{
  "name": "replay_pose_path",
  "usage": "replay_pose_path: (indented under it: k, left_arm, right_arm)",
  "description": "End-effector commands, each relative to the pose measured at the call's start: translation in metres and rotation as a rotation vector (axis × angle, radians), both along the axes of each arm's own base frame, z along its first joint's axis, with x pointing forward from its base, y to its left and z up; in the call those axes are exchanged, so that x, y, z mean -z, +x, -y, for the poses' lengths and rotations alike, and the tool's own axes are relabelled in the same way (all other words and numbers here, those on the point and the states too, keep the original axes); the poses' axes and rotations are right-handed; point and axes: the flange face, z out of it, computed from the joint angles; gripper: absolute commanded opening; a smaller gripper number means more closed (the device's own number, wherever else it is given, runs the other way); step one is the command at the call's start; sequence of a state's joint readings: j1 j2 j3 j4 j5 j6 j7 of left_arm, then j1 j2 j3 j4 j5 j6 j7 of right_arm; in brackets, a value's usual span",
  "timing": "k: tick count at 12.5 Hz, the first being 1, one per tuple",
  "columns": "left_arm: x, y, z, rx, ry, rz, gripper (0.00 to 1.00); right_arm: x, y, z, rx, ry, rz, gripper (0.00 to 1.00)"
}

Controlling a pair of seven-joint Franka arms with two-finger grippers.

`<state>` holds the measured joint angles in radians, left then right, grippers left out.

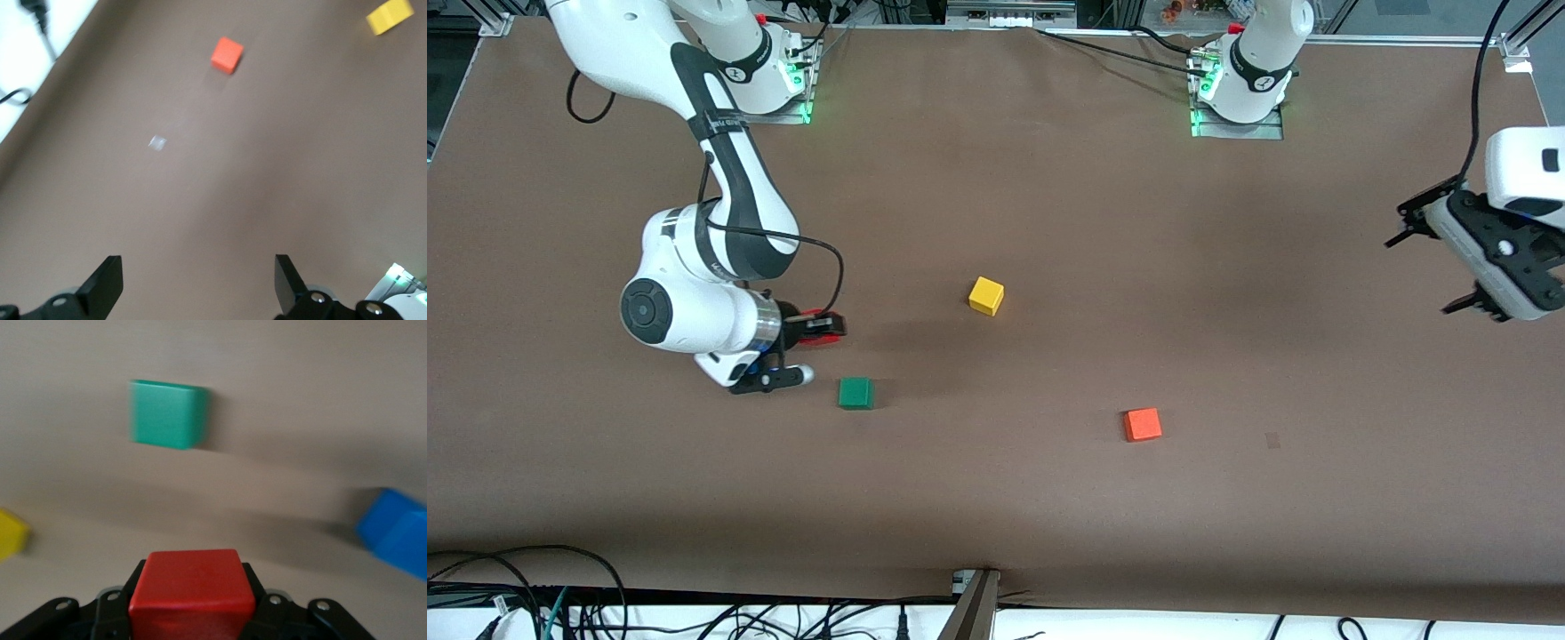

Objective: Pass red block to right arm, stack on blue
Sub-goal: 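Move the red cube with the right gripper over the blue cube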

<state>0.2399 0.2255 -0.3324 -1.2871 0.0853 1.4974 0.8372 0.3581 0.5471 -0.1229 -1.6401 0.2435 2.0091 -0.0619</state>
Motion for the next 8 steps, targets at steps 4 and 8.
replay_pose_path:
  k: [4, 8]
  left_arm:
    - [-0.021, -0.021, 0.000, -0.236, 0.087, 0.003, 1.00]
    - [-0.038, -0.031, -0.001, -0.309, 0.092, 0.031, 1.00]
  right_arm:
    - [0.012, 0.010, 0.065, -0.136, -0.199, 0.060, 0.01]
    - [0.044, -0.014, 0.089, -0.120, -0.186, 0.173, 0.01]
